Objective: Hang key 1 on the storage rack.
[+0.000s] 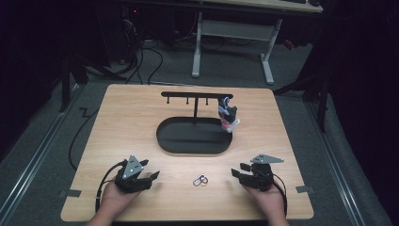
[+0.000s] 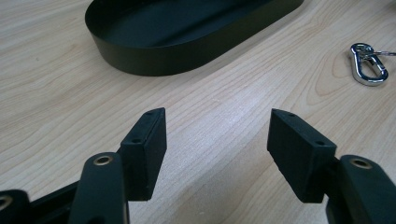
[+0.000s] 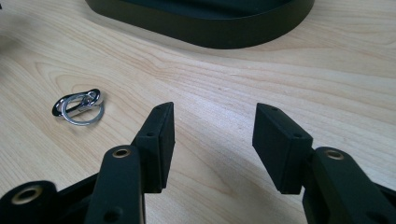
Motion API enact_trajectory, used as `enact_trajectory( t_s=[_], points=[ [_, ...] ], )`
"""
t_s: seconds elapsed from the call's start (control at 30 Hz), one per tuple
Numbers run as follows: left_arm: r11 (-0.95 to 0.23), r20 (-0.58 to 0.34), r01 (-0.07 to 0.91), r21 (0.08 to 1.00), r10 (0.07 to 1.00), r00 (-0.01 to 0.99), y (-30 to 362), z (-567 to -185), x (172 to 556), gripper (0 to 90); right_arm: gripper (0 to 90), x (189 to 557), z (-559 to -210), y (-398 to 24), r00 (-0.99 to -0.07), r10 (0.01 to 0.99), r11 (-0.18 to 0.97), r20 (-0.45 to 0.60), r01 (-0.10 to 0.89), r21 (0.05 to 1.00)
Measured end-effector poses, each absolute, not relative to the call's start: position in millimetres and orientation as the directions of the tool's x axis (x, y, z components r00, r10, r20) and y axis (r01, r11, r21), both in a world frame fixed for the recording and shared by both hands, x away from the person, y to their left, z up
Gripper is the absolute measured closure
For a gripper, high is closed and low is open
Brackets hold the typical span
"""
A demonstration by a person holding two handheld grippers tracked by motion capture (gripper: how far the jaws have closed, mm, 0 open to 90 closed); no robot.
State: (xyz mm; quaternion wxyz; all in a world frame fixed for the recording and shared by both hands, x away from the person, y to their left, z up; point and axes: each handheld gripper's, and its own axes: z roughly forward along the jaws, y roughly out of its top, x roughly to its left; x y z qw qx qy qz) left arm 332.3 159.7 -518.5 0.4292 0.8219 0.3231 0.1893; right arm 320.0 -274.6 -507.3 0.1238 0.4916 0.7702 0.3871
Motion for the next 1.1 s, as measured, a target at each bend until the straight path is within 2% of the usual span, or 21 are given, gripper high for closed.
enact_trajectory(
  t_s=[0.1,0.13,0.17,0.2,0.23,0.43,0.63,0.8,1.1],
  points=[
    [-0.419,0.034,0.370,0.829,0.699,0.714,160,-518,333,38.4,51.3,322,-511,-269,-0.497,0.852,0.250,0.167,0.665,0.703],
    [-0.417,0.032,0.373,0.829,0.700,0.713,161,-519,333,38.4,55.4,321,-512,-265,-0.514,0.841,0.264,0.167,0.661,0.702],
    [-0.417,0.032,0.374,0.828,0.701,0.712,161,-519,333,38.4,65.7,320,-512,-260,-0.532,0.828,0.274,0.177,0.659,0.700],
    [-0.418,0.032,0.376,0.827,0.703,0.711,161,-519,334,38.4,80.6,319,-512,-255,-0.560,0.811,0.296,0.169,0.642,0.707],
    [-0.419,0.033,0.378,0.825,0.704,0.710,162,-520,333,38.4,90.0,317,-511,-247,-0.593,0.790,0.326,0.155,0.621,0.713],
    [-0.416,0.035,0.386,0.823,0.717,0.697,171,-520,327,38.4,90.0,308,-504,-184,-0.734,0.665,0.419,0.137,0.519,0.745],
    [-0.393,0.033,0.397,0.829,0.744,0.667,184,-518,322,38.6,90.0,313,-515,-141,-0.775,0.628,0.516,0.071,0.483,0.707],
    [-0.385,0.024,0.402,0.831,0.746,0.665,187,-518,322,38.7,90.0,312,-518,-147,-0.763,0.646,0.549,0.022,0.484,0.681],
    [-0.417,0.039,0.376,0.828,0.711,0.702,171,-517,327,38.7,90.0,305,-512,-195,-0.677,0.735,0.481,0.019,0.542,0.689]
  ],
)
